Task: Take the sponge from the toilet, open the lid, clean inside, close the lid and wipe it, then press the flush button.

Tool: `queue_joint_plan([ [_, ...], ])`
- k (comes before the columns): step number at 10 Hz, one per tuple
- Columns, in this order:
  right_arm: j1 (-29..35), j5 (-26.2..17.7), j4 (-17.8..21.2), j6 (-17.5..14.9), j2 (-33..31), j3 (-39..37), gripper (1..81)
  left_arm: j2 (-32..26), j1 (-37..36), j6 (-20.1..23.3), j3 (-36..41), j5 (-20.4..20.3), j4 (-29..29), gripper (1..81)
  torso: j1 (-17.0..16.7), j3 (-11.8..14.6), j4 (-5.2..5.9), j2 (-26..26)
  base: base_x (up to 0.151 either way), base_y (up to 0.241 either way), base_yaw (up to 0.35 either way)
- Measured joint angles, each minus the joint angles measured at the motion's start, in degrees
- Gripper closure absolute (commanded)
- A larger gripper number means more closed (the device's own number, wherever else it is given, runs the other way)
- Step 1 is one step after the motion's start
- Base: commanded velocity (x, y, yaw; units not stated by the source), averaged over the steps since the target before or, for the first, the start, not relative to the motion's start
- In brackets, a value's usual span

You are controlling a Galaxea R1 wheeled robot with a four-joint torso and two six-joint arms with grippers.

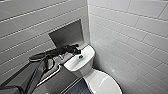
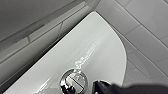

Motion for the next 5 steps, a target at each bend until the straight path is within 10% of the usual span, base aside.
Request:
queue_joint_plan([
  [5,0.2,0.1,-0.2,0.0,0.0,0.0,81.1,2.7,1.0,0.0,-4.0,-0.4,2.7,81.1,0.0,-0.1,0.00,0.0,0.000,0.000,0.000],
])
